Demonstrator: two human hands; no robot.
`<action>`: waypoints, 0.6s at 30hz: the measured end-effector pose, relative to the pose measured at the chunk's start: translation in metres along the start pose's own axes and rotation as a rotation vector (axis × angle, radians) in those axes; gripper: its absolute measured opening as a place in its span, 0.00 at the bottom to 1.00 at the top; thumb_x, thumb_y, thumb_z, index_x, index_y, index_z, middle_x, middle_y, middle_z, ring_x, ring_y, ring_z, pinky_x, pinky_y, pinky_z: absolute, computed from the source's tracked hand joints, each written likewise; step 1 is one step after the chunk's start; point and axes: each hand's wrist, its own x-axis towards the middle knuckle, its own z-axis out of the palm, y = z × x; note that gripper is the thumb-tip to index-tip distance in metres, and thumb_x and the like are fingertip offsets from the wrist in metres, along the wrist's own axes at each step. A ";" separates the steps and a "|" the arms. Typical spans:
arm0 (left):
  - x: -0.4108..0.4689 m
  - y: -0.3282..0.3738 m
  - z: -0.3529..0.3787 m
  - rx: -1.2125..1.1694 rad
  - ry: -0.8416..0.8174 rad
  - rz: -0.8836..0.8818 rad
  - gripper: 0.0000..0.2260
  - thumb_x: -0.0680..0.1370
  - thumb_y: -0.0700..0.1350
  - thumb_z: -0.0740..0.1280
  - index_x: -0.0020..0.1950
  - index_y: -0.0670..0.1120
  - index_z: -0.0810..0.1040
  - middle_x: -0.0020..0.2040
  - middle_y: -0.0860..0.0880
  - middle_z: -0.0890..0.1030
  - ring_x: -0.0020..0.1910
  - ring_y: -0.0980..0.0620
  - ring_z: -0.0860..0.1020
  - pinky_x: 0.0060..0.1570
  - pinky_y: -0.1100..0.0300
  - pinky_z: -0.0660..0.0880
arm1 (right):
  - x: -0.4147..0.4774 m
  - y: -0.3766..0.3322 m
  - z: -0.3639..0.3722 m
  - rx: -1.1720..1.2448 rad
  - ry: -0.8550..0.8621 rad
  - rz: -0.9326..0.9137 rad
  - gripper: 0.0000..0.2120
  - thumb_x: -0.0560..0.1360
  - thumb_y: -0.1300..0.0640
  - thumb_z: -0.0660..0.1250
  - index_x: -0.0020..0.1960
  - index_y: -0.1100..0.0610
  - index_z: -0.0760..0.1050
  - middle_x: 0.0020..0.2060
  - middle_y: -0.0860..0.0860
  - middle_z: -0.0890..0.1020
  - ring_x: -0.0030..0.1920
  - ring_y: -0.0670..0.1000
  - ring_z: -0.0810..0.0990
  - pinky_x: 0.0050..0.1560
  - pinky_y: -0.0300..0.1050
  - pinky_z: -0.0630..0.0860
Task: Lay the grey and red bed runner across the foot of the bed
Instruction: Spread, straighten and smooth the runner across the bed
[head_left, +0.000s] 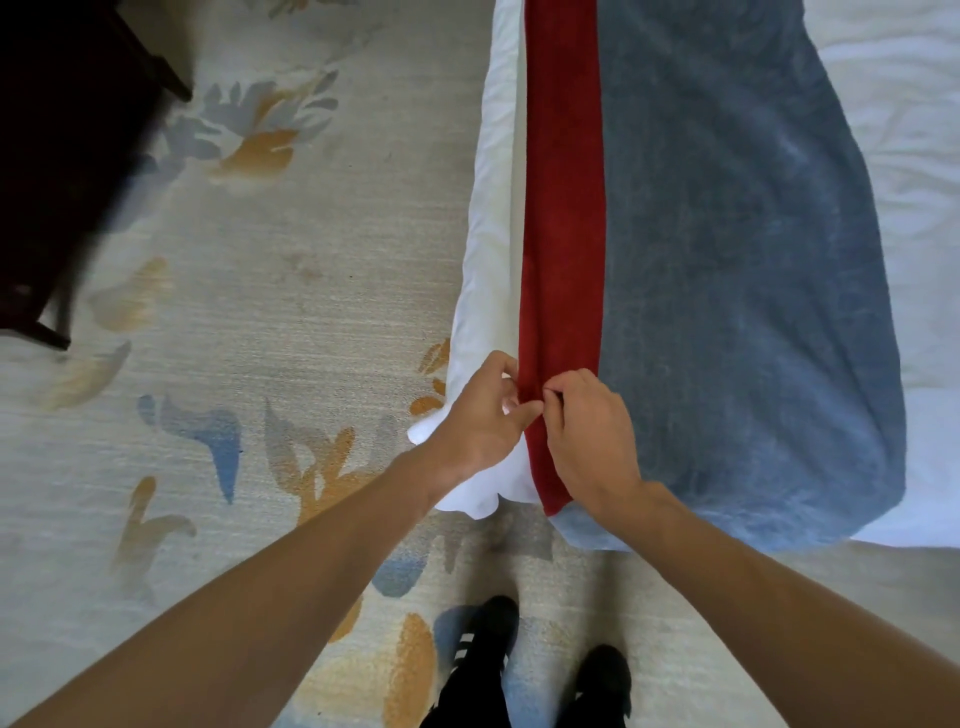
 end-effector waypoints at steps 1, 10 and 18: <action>-0.002 0.000 0.000 0.020 0.015 0.010 0.11 0.77 0.40 0.67 0.53 0.43 0.66 0.35 0.47 0.73 0.35 0.54 0.71 0.37 0.70 0.69 | 0.001 -0.001 -0.001 0.005 -0.005 -0.007 0.09 0.80 0.58 0.57 0.51 0.59 0.75 0.46 0.54 0.78 0.45 0.55 0.77 0.52 0.55 0.72; -0.021 -0.027 -0.010 0.011 -0.013 -0.077 0.09 0.70 0.44 0.75 0.47 0.53 0.79 0.41 0.56 0.82 0.45 0.62 0.79 0.46 0.70 0.71 | -0.004 -0.004 0.020 0.177 -0.101 0.031 0.14 0.77 0.44 0.60 0.50 0.54 0.75 0.43 0.47 0.78 0.42 0.48 0.77 0.45 0.47 0.75; -0.043 -0.042 0.002 0.081 -0.204 -0.042 0.09 0.74 0.42 0.70 0.40 0.54 0.73 0.44 0.58 0.78 0.42 0.70 0.75 0.43 0.75 0.68 | 0.015 -0.002 0.021 0.354 -0.157 0.145 0.09 0.73 0.60 0.66 0.35 0.50 0.73 0.25 0.46 0.77 0.28 0.44 0.76 0.36 0.44 0.75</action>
